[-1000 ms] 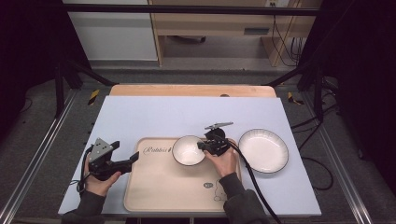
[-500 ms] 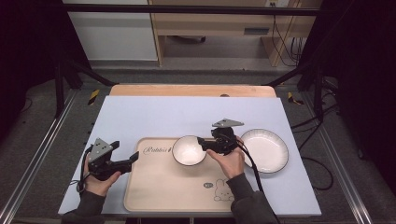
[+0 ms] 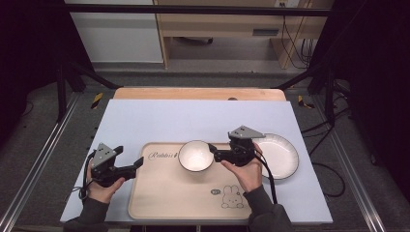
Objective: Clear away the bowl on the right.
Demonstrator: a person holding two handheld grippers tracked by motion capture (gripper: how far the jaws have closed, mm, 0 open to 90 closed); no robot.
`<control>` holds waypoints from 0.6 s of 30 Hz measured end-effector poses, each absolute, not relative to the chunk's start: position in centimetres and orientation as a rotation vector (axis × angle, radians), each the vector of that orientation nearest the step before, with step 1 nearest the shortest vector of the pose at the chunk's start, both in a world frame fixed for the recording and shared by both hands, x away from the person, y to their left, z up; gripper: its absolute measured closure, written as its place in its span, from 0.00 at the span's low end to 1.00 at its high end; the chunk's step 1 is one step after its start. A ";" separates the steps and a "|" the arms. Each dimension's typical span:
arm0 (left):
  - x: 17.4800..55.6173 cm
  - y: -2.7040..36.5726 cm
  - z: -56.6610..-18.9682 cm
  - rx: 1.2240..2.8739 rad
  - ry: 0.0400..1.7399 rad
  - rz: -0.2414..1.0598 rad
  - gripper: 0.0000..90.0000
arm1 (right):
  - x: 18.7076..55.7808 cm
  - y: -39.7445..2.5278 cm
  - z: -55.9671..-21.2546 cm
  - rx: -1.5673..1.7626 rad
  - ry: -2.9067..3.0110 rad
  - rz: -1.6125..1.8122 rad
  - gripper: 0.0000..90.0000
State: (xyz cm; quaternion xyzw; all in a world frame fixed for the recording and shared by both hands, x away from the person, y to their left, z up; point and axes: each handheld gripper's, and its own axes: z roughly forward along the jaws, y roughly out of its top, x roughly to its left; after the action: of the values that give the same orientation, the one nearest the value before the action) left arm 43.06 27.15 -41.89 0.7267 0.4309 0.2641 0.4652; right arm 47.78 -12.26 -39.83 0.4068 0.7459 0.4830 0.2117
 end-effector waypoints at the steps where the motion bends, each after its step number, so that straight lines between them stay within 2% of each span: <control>1: 43.1 27.1 -41.9 1.784 1.058 0.648 0.15 | 47.6 -12.5 -39.8 1.122 2.067 1.343 0.17; 18: 43.0 27.2 -41.8 1.775 1.054 0.650 0.13 | 45.0 -16.3 -39.7 1.067 1.995 1.401 0.13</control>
State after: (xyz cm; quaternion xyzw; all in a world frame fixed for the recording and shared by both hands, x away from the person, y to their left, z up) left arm 42.96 27.20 -41.84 0.7241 0.4301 0.2650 0.4696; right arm 44.97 -16.25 -39.66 0.3896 0.7281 0.5113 0.2381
